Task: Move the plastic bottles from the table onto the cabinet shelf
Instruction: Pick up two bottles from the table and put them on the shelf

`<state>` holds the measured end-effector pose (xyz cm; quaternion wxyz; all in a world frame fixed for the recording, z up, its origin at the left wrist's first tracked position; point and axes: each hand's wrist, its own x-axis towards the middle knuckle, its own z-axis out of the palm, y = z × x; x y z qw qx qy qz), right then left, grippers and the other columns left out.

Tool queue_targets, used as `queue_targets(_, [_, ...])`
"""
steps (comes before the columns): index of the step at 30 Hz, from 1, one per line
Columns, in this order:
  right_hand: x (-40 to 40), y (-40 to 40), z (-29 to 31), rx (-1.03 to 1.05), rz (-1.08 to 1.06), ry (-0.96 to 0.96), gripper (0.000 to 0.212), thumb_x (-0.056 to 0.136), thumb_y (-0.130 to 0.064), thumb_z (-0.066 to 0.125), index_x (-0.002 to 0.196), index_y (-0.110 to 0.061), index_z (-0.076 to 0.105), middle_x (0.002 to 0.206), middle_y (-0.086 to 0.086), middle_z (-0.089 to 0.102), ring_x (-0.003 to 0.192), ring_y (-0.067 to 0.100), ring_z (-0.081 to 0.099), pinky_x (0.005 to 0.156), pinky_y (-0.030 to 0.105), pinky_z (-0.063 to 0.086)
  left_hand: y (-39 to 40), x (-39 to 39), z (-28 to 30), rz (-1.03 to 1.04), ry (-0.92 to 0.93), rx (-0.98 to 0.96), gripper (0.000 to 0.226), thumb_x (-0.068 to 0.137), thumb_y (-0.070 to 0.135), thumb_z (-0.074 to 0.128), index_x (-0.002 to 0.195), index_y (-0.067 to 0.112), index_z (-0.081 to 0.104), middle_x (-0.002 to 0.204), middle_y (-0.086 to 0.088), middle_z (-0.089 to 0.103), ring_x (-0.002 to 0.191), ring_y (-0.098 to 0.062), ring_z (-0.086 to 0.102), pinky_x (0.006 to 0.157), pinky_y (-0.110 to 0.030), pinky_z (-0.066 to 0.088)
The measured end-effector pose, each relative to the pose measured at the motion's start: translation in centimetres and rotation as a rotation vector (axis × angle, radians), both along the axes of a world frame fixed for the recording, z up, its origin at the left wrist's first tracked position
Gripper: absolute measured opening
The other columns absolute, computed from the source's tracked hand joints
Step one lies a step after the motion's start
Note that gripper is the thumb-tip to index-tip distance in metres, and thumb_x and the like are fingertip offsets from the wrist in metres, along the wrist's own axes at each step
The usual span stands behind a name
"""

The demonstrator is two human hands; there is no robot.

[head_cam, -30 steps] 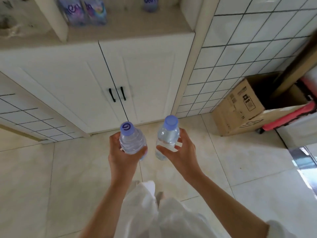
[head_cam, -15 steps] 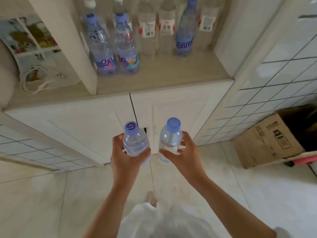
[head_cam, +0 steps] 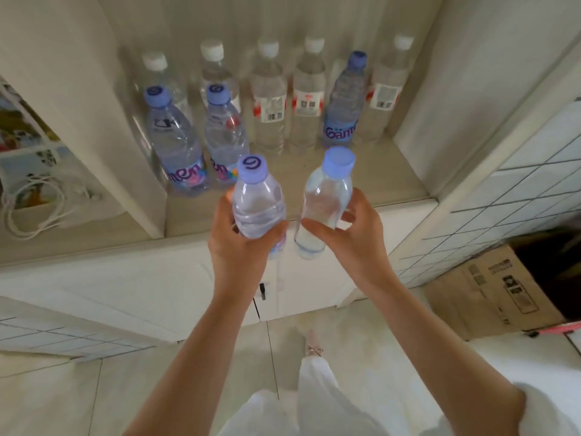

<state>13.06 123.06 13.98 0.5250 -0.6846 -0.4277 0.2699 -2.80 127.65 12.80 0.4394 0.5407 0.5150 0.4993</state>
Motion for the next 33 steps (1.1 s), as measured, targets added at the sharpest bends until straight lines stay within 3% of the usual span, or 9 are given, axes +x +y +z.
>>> queue_targets(5, [2.8,4.5,1.3,0.06,0.002,-0.02,0.056,0.066,-0.019,0.086,0.114,-0.015,0.058,0.1,-0.009,0.068,0.088,-0.001,0.064,0.073,0.011,0.048,3.5,3.8,1.4,0.009,0.023,0.094,0.056,0.067,0.013,0.087,0.114,0.023,0.058,0.099,0.013,0.068,0.092,-0.004,0.065,0.077,-0.016,0.051])
queue_targets(10, [5.5,8.0,1.8,0.055,0.02,-0.027,0.055,0.063,-0.026,0.087,0.108,-0.019,0.058,0.092,-0.018,0.066,0.085,-0.006,0.062,0.073,0.008,0.046,6.6,7.4,1.6,0.066,-0.003,0.097,0.058,0.068,0.016,0.087,0.117,0.02,0.056,0.106,0.008,0.068,0.099,-0.011,0.065,0.086,-0.03,0.055])
queue_targets(13, [6.9,10.0,1.7,0.056,0.042,-0.034,0.052,0.06,-0.029,0.088,0.102,-0.02,0.058,0.085,-0.02,0.064,0.081,-0.007,0.06,0.07,0.006,0.043,8.0,9.3,1.5,0.116,-0.02,0.095,0.062,0.069,0.013,0.085,0.119,0.029,0.053,0.104,0.022,0.066,0.097,0.009,0.062,0.08,-0.008,0.046])
queue_targets(16, [7.8,11.7,1.5,0.048,0.063,-0.069,0.05,0.061,-0.031,0.088,0.099,-0.022,0.057,0.08,-0.019,0.061,0.075,-0.009,0.058,0.066,0.006,0.042,9.4,10.4,1.0,0.169,-0.048,0.082,0.071,0.069,0.012,0.085,0.127,0.031,0.048,0.106,0.031,0.058,0.095,0.021,0.055,0.077,0.0,0.04])
queue_targets(21, [8.8,14.0,1.1,0.03,0.116,-0.121,0.048,0.065,-0.026,0.086,0.103,-0.017,0.058,0.079,-0.016,0.059,0.067,-0.012,0.054,0.059,0.006,0.039,11.5,11.1,0.0,0.225,-0.025,0.088,0.077,0.074,0.013,0.082,0.141,0.015,0.044,0.124,0.012,0.061,0.092,0.027,0.052,0.077,0.003,0.039])
queue_targets(24, [8.7,14.9,0.9,0.028,0.121,-0.139,0.05,0.065,-0.028,0.086,0.104,-0.016,0.058,0.087,-0.005,0.067,0.073,0.002,0.059,0.065,0.017,0.045,12.1,11.2,-0.5,0.243,-0.011,0.091,0.079,0.077,0.009,0.08,0.145,0.014,0.04,0.127,0.006,0.06,0.087,0.026,0.055,0.072,0.003,0.041])
queue_targets(26, [8.5,15.3,0.8,0.036,0.125,-0.156,0.049,0.065,-0.03,0.085,0.1,-0.014,0.056,0.087,-0.002,0.067,0.076,0.01,0.061,0.067,0.021,0.047,12.4,11.2,-0.7,0.253,-0.014,0.081,0.082,0.077,0.009,0.08,0.147,0.015,0.038,0.127,0.011,0.057,0.093,0.02,0.056,0.08,0.001,0.043])
queue_targets(29, [8.2,15.6,0.9,0.04,0.127,-0.189,0.049,0.065,-0.033,0.085,0.097,-0.015,0.052,0.084,-0.005,0.062,0.071,0.004,0.056,0.06,0.01,0.041,12.6,11.2,-0.9,0.227,0.023,0.082,0.089,0.074,0.02,0.084,0.148,0.02,0.035,0.134,0.015,0.051,0.119,0.003,0.049,0.097,-0.007,0.039])
queue_targets(33, [8.0,16.0,1.0,0.035,0.113,-0.174,0.052,0.067,-0.028,0.084,0.105,-0.013,0.054,0.081,-0.012,0.059,0.072,0.006,0.056,0.058,0.006,0.039,12.8,11.5,-1.1,0.201,0.095,0.126,0.089,0.076,0.028,0.083,0.149,0.016,0.033,0.145,0.002,0.05,0.135,-0.014,0.045,0.111,-0.029,0.039])
